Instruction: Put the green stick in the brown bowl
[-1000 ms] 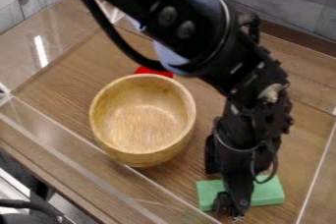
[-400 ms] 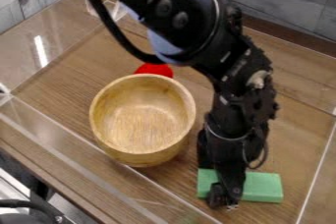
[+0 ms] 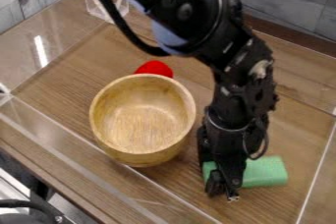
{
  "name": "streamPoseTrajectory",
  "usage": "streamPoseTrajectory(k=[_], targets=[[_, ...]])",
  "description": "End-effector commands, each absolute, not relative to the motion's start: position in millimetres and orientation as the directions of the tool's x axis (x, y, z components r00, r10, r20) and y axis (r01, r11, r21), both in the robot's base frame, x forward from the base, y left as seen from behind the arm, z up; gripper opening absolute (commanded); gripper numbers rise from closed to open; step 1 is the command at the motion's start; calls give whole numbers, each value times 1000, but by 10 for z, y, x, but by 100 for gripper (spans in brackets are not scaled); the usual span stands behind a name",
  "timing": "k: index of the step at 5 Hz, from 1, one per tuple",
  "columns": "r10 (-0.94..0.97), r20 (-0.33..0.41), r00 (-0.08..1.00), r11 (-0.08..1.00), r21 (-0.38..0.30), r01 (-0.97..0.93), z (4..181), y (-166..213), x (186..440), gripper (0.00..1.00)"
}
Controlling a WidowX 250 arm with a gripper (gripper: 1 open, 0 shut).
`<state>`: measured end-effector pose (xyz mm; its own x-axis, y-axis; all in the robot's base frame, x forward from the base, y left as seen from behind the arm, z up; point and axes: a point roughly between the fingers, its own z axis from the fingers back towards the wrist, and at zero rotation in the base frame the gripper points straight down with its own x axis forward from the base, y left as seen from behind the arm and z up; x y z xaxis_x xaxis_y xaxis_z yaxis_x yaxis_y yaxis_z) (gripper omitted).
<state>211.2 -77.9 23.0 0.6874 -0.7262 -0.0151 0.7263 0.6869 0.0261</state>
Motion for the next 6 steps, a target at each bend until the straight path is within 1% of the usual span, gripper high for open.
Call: streamPoseTrajectory(k=[1, 2, 3, 4, 5, 6], targets=[[-732, 52, 679, 681, 77, 728, 593, -768, 2298, 0], [-696, 70, 714, 717, 109, 689, 746, -639, 2427, 0], [-634, 85, 769, 772, 139, 621, 878, -383, 2545, 0], [-567, 101, 818, 821, 151, 551, 964, -387, 2448, 0], [-514, 105, 851, 854, 151, 498, 1000, -492, 2339, 0], [-498, 108, 860, 864, 149, 481, 877, -506, 2449, 0]])
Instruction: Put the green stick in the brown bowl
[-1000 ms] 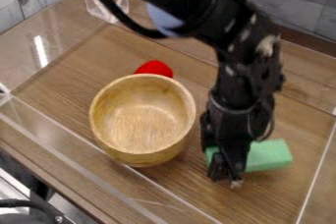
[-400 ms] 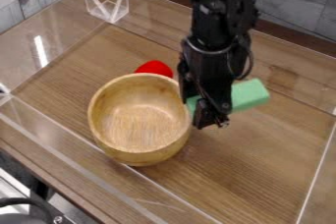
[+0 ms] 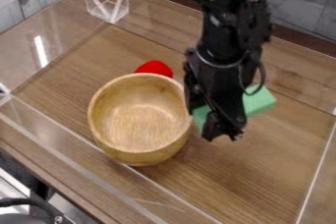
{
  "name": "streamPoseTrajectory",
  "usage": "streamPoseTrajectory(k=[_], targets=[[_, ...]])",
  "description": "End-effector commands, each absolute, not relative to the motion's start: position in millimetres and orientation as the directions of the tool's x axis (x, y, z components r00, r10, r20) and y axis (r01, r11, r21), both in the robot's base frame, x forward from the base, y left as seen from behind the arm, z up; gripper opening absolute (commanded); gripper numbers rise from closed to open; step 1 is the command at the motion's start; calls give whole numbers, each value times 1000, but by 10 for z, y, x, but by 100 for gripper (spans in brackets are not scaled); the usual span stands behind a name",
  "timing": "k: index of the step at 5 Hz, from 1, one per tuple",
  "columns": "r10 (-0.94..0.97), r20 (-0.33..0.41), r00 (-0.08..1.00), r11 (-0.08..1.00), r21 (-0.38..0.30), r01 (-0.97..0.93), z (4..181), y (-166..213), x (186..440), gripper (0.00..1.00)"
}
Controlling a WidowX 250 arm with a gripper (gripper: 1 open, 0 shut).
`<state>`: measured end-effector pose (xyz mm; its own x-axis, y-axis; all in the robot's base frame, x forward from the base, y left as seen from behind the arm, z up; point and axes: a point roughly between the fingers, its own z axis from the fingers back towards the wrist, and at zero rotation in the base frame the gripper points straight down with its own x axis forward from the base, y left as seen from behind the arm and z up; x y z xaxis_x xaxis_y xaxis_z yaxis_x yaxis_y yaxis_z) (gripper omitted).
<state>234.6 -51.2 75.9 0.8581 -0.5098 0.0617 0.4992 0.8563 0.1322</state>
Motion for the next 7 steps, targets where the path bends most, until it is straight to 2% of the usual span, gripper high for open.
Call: streamPoseTrajectory(k=[1, 3, 5, 7], targets=[[-480, 118, 869, 874, 149, 463, 780, -498, 2552, 0], [-522, 136, 842, 851, 142, 505, 662, -512, 2579, 0], [-480, 164, 862, 877, 133, 462, 921, -355, 2554, 0], [-515, 168, 841, 857, 128, 499, 851, -415, 2428, 0]])
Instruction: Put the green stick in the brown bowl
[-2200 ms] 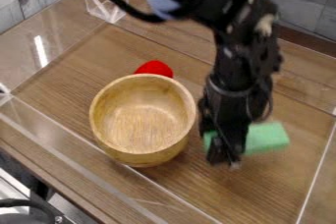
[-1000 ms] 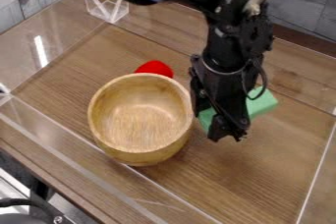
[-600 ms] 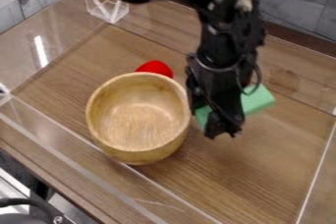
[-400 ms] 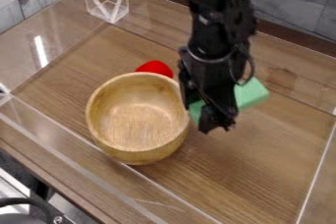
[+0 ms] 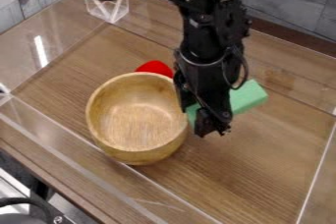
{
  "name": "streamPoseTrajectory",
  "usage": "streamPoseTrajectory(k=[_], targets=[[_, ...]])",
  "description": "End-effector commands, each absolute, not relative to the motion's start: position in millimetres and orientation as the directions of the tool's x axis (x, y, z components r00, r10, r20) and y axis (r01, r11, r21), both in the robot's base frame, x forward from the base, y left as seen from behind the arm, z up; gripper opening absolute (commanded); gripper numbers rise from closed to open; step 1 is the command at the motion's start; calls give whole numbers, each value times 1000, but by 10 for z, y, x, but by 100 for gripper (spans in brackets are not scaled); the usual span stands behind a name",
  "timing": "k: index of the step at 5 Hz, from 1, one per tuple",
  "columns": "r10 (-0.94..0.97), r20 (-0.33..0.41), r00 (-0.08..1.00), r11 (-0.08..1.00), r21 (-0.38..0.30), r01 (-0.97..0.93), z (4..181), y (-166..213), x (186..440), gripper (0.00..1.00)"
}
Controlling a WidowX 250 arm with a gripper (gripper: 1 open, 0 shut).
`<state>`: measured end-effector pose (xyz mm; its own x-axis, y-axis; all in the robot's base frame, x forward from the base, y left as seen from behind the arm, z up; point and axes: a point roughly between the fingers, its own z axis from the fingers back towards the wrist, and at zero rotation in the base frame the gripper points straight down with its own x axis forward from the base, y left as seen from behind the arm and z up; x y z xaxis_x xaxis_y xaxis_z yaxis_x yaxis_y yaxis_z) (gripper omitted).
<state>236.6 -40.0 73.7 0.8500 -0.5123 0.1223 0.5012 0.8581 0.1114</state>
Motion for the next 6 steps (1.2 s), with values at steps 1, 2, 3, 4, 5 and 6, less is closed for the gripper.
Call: streamPoseTrajectory(k=[1, 2, 3, 4, 5, 6], targets=[[-561, 170, 810, 828, 123, 547, 922, -314, 2405, 0], [-620, 170, 766, 784, 118, 609, 962, -238, 2388, 0], [-618, 171, 767, 786, 116, 607, 960, -254, 2391, 0], [-613, 172, 771, 790, 115, 603, 952, -259, 2392, 0], [-614, 172, 770, 789, 113, 604, 920, -262, 2374, 0], [-612, 174, 772, 791, 110, 602, 898, -262, 2355, 0]])
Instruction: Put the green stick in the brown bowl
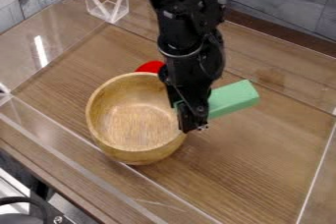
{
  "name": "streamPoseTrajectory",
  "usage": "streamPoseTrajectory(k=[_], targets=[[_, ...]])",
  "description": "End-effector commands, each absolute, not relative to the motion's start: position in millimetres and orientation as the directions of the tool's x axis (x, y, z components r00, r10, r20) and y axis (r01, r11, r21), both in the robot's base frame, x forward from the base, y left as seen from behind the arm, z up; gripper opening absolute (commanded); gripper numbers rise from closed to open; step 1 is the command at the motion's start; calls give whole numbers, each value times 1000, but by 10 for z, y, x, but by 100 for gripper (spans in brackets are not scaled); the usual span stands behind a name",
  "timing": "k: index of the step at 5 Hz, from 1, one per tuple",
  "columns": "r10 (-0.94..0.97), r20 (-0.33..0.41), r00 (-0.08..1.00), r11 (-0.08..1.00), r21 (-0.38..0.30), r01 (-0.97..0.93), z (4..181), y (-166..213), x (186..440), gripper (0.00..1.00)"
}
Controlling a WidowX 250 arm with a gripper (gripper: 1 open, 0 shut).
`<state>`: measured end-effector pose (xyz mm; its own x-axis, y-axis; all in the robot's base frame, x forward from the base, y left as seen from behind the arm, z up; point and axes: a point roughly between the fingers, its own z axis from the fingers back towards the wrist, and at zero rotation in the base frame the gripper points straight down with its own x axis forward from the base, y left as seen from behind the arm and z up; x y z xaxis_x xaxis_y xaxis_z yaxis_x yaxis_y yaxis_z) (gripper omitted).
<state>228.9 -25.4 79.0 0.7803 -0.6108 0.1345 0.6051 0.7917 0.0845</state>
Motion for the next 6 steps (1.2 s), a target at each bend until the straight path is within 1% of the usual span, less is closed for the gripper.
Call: streamPoseTrajectory(k=[1, 2, 3, 4, 5, 6], targets=[[-596, 170, 784, 803, 105, 587, 983, -62, 2326, 0], [-616, 156, 772, 788, 105, 607, 998, 297, 2201, 0], [-609, 149, 779, 793, 101, 601, 1005, 568, 2085, 0], [-594, 149, 791, 805, 96, 586, 1059, 710, 2087, 0], [-578, 141, 804, 816, 90, 571, 1094, 779, 2143, 0], [-556, 134, 820, 831, 85, 550, 1017, 769, 2165, 0]])
